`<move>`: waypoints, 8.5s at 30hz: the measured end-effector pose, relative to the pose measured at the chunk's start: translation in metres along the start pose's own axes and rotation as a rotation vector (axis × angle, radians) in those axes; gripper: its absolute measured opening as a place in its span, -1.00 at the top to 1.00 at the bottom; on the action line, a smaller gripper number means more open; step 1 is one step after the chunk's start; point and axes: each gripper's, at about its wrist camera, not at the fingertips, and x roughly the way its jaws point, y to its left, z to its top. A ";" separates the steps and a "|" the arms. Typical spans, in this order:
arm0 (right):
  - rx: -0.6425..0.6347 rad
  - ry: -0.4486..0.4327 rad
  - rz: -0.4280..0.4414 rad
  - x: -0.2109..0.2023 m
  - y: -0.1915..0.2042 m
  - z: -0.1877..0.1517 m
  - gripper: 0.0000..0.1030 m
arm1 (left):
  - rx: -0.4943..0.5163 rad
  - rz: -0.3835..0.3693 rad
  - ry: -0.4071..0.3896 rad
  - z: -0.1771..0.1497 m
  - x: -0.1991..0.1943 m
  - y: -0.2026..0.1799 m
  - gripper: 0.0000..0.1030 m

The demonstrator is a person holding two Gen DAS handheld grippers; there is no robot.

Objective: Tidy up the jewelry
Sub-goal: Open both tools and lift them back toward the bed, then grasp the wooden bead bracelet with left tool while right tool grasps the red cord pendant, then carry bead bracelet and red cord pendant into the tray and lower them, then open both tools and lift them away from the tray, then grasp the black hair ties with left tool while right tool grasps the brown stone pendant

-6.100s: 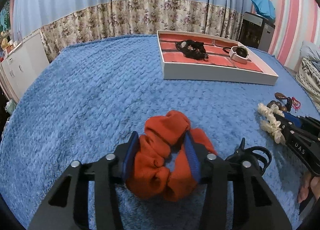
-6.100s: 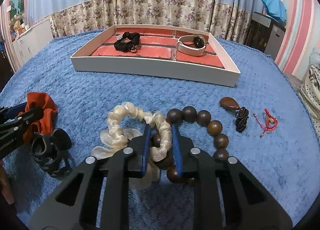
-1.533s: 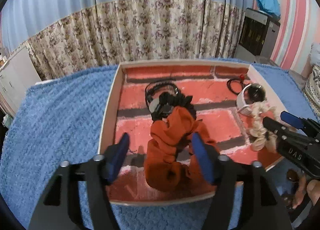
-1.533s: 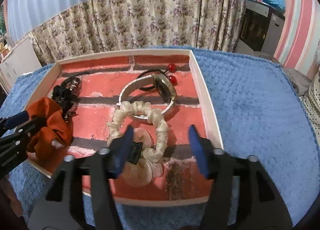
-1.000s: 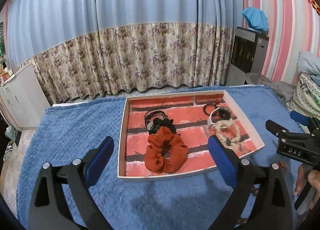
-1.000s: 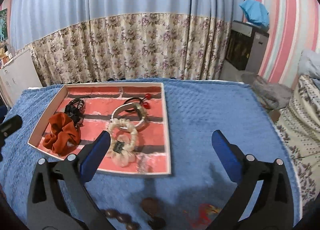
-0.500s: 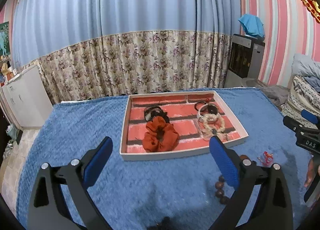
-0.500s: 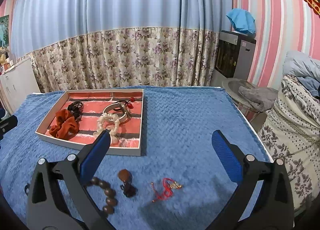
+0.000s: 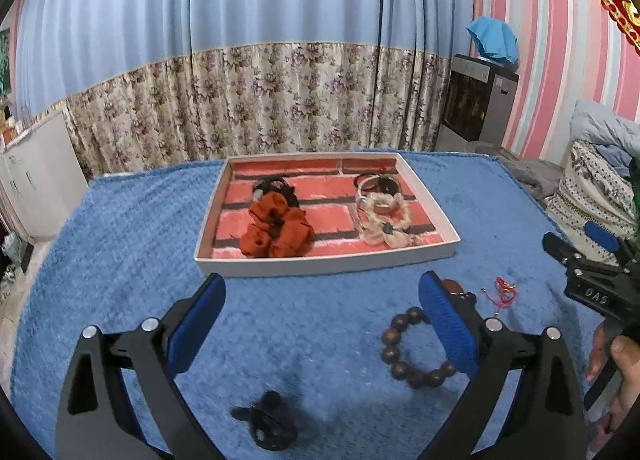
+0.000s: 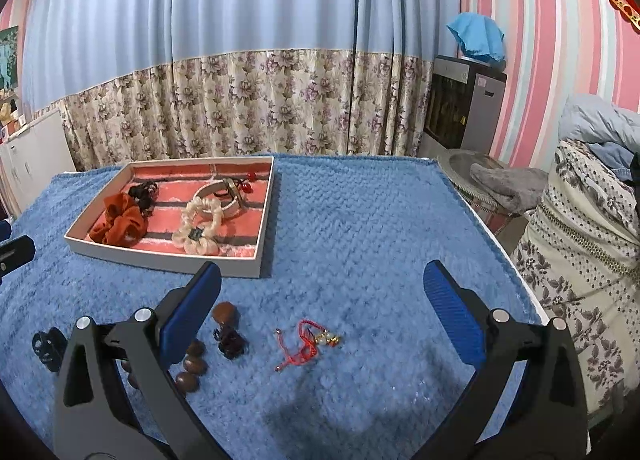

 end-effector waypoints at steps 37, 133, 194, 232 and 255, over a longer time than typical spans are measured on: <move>-0.042 0.278 -0.054 0.101 0.001 -0.058 -0.40 | 0.044 0.014 0.234 -0.071 0.119 -0.056 -0.29; -0.060 0.123 0.061 0.155 0.112 0.087 0.90 | 0.124 -0.034 0.033 0.085 0.123 0.031 0.62; -0.084 0.149 0.038 0.154 0.117 0.063 -0.83 | -0.019 0.020 0.067 0.045 0.143 0.092 -0.68; -0.061 0.171 0.026 0.058 0.077 -0.042 -0.91 | -0.072 0.010 0.105 -0.099 0.023 0.071 -0.71; -0.086 0.282 0.042 0.100 0.090 -0.054 0.15 | -0.043 -0.039 0.162 -0.119 0.044 0.065 -0.05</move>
